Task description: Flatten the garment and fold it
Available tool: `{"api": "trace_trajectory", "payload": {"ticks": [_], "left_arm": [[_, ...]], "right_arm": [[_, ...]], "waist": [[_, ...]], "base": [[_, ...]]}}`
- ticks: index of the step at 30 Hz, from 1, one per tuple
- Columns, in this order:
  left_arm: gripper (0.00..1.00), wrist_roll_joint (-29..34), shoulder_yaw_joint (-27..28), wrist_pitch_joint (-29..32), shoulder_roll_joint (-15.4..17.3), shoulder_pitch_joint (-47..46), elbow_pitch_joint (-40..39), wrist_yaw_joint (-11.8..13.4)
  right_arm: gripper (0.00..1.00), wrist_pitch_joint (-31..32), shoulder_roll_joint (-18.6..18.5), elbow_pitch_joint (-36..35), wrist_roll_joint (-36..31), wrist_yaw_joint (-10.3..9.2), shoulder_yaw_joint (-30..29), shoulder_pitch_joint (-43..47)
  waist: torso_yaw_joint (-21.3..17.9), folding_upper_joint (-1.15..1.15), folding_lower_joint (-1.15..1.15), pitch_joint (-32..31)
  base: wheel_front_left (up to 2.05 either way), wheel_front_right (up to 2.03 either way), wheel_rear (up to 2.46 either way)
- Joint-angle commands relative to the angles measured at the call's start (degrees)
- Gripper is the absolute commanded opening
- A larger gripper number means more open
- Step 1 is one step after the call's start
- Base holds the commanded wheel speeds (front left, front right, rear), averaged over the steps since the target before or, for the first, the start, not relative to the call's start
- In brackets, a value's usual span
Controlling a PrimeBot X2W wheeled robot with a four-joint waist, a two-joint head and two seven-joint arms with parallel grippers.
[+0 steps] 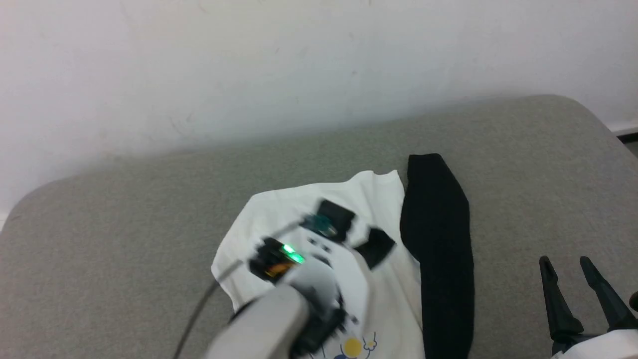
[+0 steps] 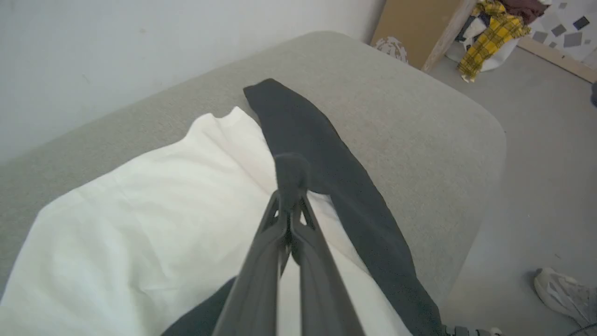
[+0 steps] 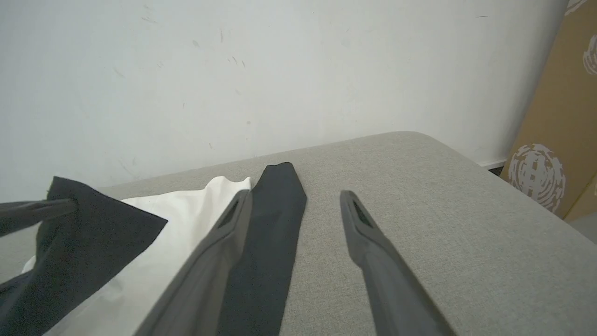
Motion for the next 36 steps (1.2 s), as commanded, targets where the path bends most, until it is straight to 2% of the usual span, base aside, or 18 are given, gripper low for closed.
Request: {"api": "trace_trajectory", "payload": {"ticks": [1,4,7,11,16,18,22,26,30,36], "left_arm": [[0.0,0.4,-2.3,0.4,-1.5,1.3,1.2,-1.1],[0.0,-0.1,-6.9,0.9,-4.4,2.9,4.8,-3.2],[0.0,-0.7,-10.6,0.2,-5.9,3.6,8.9,-4.7],[0.0,-2.2,-15.4,-0.8,-6.5,4.7,13.0,-6.1],[0.0,-6.3,-20.7,-3.0,-6.6,5.9,14.8,-6.6],[1.0,-8.0,-21.9,-4.7,-6.6,5.7,14.7,-6.4],[1.0,-10.6,-22.3,-10.5,-6.6,4.6,13.2,-5.4],[1.0,-12.8,-20.1,-17.3,-6.6,3.6,9.6,-3.3],[1.0,-11.7,-15.6,-24.8,-6.0,2.8,7.5,0.4],[1.0,-9.7,-8.0,-34.8,-1.8,3.6,5.1,6.1]], "right_arm": [[1.0,0.4,0.2,-0.4,0.4,-0.1,-0.2,-0.1],[1.0,0.8,0.2,-0.5,0.8,-0.1,-0.1,-0.6],[1.0,1.0,0.2,-0.3,1.2,-0.1,0.5,-1.4],[1.0,1.1,0.2,0.6,1.5,-0.1,0.7,-2.1],[1.0,0.9,0.2,1.9,1.9,-0.1,1.2,-3.2],[1.0,0.8,0.2,2.5,1.8,-0.1,1.3,-3.4],[1.0,0.7,0.2,3.1,1.3,-0.1,1.9,-3.7],[1.0,0.8,0.2,3.0,0.3,-0.1,2.4,-3.3],[1.0,1.1,0.2,2.5,-0.4,-0.1,2.5,-2.4],[1.0,1.6,0.2,1.8,-0.8,-0.1,2.5,-1.1]], "waist": [[-2.4,0.0,0.01,1.8],[-3.9,0.0,0.01,3.0],[-5.3,0.0,0.01,4.3],[-6.0,0.0,0.01,5.7],[-5.9,0.0,0.01,6.9],[-5.3,0.0,0.01,6.8],[-4.0,0.0,0.01,5.7],[-2.5,0.0,0.01,3.8],[-0.7,0.0,0.01,2.2],[2.5,0.0,0.01,0.7]], "base": [[0.0,0.0,0.0],[0.0,0.0,0.0],[0.0,0.0,0.0],[0.0,0.0,0.0],[0.0,0.0,0.0],[0.0,0.0,0.0],[0.0,0.0,0.0],[0.0,0.0,0.0],[0.0,0.0,0.0],[0.0,0.0,0.0]]}}
